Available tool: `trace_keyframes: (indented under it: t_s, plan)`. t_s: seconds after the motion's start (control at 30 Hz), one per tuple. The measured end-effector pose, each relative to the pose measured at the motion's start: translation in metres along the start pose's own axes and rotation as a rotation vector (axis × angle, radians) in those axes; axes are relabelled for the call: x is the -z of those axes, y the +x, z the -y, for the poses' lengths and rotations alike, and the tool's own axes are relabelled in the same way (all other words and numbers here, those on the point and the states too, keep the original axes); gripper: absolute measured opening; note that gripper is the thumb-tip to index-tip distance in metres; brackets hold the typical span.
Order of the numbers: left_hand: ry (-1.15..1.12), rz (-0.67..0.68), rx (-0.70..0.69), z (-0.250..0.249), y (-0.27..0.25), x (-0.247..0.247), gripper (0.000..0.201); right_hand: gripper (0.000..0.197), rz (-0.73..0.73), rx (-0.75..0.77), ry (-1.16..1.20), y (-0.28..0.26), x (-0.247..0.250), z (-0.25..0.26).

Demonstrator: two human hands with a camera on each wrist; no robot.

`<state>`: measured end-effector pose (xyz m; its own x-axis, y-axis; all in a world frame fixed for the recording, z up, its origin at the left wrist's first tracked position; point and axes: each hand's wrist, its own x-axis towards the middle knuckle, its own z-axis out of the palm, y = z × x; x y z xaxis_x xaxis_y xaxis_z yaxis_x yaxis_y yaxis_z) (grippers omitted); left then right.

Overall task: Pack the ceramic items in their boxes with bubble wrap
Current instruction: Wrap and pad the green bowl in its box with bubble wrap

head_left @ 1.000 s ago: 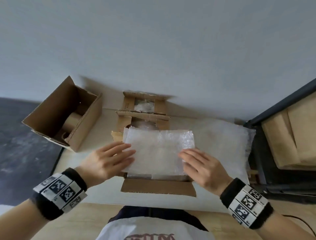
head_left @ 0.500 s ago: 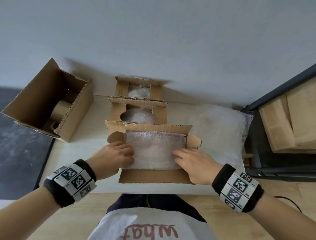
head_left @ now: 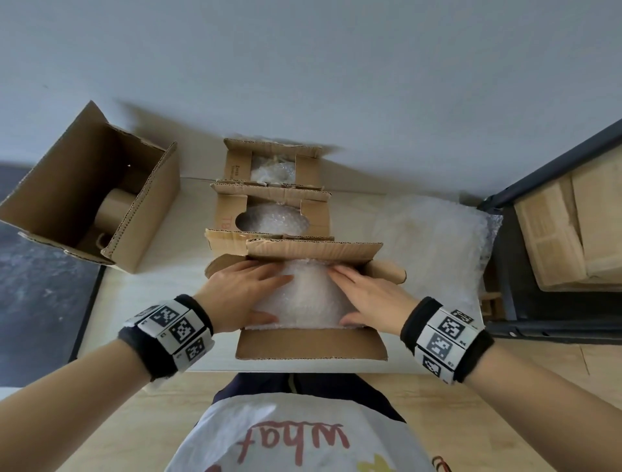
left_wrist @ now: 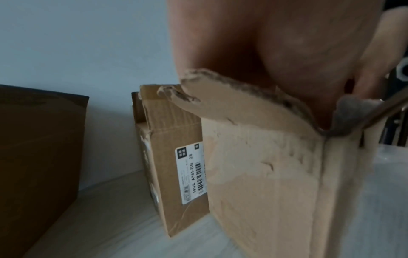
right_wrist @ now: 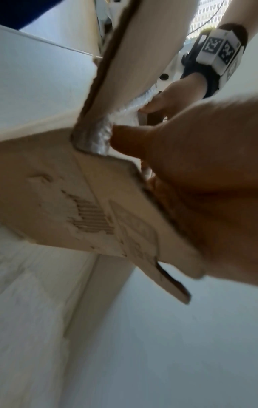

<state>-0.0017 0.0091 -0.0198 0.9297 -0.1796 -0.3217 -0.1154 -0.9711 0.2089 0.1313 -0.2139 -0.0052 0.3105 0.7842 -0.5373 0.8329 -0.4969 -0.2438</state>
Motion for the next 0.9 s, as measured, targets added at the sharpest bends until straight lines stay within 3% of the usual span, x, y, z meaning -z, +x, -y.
trace_keyframes:
  t_s: [0.17,0.33,0.5,0.63,0.73,0.83,0.9]
  plan:
    - [0.126,-0.129,-0.06,-0.003,0.013,0.001,0.061,0.093,0.014,-0.067,-0.072,0.014,-0.008,0.01]
    - [0.162,0.089,0.073,-0.012,0.028,-0.007,0.06,0.068,-0.063,-0.133,-0.081,0.022,-0.013,0.021]
    - [0.203,-0.038,-0.018,-0.01,0.018,0.0,0.065,0.089,0.026,-0.101,-0.037,0.017,-0.006,0.008]
    - [0.221,0.129,0.038,-0.015,0.026,-0.004,0.064,0.06,-0.005,-0.154,-0.123,0.025,-0.009,0.02]
    - [0.246,0.145,0.042,-0.011,0.029,-0.005,0.06,0.063,-0.015,-0.156,-0.119,0.021,-0.007,0.02]
    - [0.226,0.062,-0.038,-0.008,0.017,0.007,0.057,0.073,-0.081,-0.108,-0.174,0.0,-0.006,0.01]
    - [0.222,-0.042,-0.098,-0.007,0.008,0.014,0.067,0.056,-0.111,-0.056,-0.235,-0.016,-0.003,0.003]
